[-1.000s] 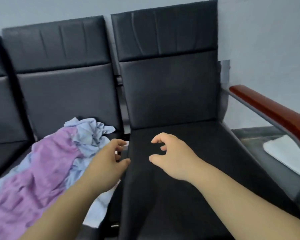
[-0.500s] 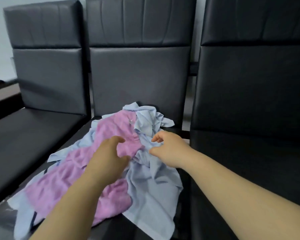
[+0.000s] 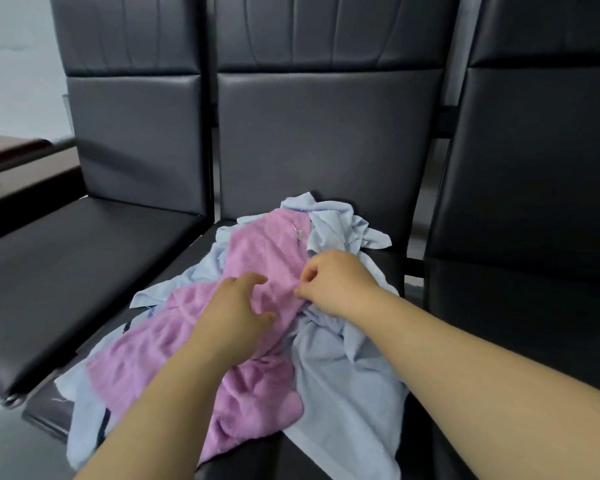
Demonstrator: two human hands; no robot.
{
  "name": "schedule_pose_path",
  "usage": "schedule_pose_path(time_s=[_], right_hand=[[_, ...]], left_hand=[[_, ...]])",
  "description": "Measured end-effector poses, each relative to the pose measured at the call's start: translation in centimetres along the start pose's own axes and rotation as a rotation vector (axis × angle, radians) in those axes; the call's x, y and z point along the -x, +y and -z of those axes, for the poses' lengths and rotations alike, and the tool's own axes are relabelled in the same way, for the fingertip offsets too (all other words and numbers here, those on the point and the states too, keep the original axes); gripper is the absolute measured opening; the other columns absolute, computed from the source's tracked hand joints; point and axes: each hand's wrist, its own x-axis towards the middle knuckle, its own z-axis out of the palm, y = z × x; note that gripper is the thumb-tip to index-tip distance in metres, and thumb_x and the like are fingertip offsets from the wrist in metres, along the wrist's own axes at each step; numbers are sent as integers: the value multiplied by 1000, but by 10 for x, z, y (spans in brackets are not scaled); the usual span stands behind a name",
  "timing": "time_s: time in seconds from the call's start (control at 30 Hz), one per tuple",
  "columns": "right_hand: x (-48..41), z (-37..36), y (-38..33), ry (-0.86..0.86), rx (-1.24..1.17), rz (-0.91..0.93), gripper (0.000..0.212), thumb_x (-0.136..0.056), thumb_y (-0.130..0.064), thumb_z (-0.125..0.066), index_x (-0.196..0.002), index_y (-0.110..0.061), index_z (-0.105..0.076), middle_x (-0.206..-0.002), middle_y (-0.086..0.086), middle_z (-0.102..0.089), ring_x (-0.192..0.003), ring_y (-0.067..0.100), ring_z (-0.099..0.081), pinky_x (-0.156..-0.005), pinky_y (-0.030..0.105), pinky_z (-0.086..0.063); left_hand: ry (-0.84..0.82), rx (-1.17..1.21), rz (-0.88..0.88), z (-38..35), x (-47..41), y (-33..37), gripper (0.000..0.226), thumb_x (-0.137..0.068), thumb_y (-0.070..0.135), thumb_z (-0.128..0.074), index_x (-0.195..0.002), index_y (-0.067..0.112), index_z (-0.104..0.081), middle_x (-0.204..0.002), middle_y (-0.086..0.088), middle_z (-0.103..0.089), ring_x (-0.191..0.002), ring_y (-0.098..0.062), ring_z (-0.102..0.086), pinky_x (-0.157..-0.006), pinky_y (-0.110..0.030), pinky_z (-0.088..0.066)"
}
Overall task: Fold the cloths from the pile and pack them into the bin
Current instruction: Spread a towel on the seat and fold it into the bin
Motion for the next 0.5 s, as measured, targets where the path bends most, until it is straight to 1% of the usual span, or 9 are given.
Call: schedule_pose_path(time_s=[0.07,0.17,0.23,0.27,0.3,0.33,0.4,0.47,0.5], right_hand=[[3,15,-6,47,-126,-6,8,-83,-31,-80,-84,-23,-82,-87,-11,-76,-84,10,-67,-61,16,-45],[15,41,-18,67,-406,13,9,-85,-29,-83,-79,-25,-79,-69,-15,-71,-63,-3,-60,-60,13,-44],[25,59,-29,77,-704,12,10,-90,-18,-79,-80,-17,-76,-55,-12,-64,-47,-2,-52,-52,12,-42],[29,67,-32,81,-870,10,10,-93,-14,-76,-83,-13,-74,-55,-7,-61,-44,0,-50,-47,12,-39],[32,74,-35,77,-1003,5,11,-95,-13,-73,-84,-13,-72,-58,-4,-59,-46,2,-49,-45,14,-38],[33,79,-35,63,-1086,-7,13,-98,-14,-70,-85,-16,-69,-62,-2,-59,-49,4,-51,-45,15,-38],[36,83,-33,21,-1134,-45,18,-104,-16,-60,-86,-18,-61,-65,-2,-61,-55,6,-57,-50,19,-43],[43,82,-30,-13,-1078,-65,20,-108,-15,-51,-89,-17,-55,-65,-1,-64,-57,10,-62,-57,24,-47],[47,80,-28,-28,-1037,-68,18,-108,-14,-49,-91,-17,-54,-66,0,-64,-57,11,-63,-60,26,-48]], left_hand=[[15,17,-14,1,1,0,57,-84,27,-75,-136,35,-52,-129,1,-49,-103,-19,-61,-83,-29,-45],[29,32,-36,4,3,1,53,-83,30,-74,-132,36,-55,-123,2,-53,-99,-18,-58,-77,-29,-40],[43,14,-35,8,6,2,27,-85,31,-71,-110,33,-61,-112,2,-60,-97,-19,-58,-74,-33,-42],[51,-12,-21,11,8,3,12,-88,31,-67,-99,29,-63,-103,1,-63,-91,-20,-60,-73,-35,-45],[61,-26,-7,13,10,3,8,-92,31,-62,-90,22,-63,-92,-1,-65,-83,-21,-60,-71,-37,-49],[64,-19,9,15,11,2,16,-95,29,-58,-84,16,-61,-81,-2,-66,-75,-21,-59,-71,-40,-51],[39,155,25,19,17,4,22,-96,24,-51,-81,11,-61,-69,-1,-64,-67,-23,-58,-76,-44,-54],[9,451,38,24,26,14,21,-94,18,-45,-90,15,-66,-78,-3,-73,-76,-30,-69,-78,-44,-58],[-5,584,54,27,31,20,25,-96,14,-43,-97,17,-67,-86,-5,-76,-82,-30,-72,-75,-38,-59]])
